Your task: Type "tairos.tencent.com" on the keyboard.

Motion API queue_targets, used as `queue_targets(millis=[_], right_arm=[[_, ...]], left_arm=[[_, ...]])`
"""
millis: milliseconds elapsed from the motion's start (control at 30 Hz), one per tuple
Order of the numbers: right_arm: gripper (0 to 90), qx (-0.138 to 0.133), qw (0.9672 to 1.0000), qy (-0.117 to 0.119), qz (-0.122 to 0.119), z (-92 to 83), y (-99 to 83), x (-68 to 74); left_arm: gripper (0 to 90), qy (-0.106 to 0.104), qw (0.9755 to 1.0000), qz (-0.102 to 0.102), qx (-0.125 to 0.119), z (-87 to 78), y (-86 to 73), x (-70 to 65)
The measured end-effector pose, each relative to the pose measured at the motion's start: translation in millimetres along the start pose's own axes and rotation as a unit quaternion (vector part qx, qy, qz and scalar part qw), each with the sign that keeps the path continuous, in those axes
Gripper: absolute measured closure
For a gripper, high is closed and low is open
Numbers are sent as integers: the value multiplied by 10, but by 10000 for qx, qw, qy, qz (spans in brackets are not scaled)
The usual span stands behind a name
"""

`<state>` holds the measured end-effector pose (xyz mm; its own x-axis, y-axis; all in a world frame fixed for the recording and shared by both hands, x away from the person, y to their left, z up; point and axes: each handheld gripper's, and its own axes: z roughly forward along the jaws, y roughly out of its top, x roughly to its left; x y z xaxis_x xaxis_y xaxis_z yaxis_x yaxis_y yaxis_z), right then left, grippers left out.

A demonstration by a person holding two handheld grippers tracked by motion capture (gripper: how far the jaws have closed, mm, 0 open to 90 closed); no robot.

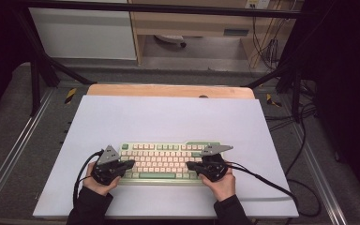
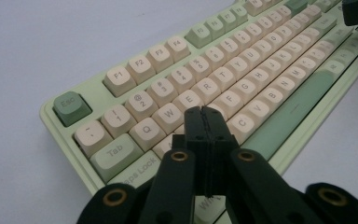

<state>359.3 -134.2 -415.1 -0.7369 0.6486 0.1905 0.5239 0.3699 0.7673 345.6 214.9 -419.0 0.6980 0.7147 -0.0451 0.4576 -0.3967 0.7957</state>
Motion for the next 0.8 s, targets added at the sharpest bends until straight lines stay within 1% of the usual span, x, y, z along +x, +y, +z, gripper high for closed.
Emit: queue_targets(millis=[133,167,233,433,533,733,800], right_arm=[[900,16,10000,-8,-7,43,57,29],[900,19,10000,-45,-10,68,80,44],[900,30,10000,-44,-33,79,91,46],[900,22,10000,-56,-3,158,159,67],[900,20,10000,-48,-14,207,197,78],[900,85,9999,-124,-17,311,242,96],[900,61,9999,-106,-12,341,251,88]], left_arm=[[900,-1,10000,-12,-9,-22,-18,6],[900,-1,10000,-25,-23,-24,-22,8],[900,-3,10000,-17,-5,-28,-29,15],[900,-7,10000,-39,-5,-28,-39,29],[900,-15,10000,-38,-16,-26,-40,27],[900,-28,10000,-48,6,-14,-45,34],[900,-25,10000,-44,-2,-16,-44,34]])
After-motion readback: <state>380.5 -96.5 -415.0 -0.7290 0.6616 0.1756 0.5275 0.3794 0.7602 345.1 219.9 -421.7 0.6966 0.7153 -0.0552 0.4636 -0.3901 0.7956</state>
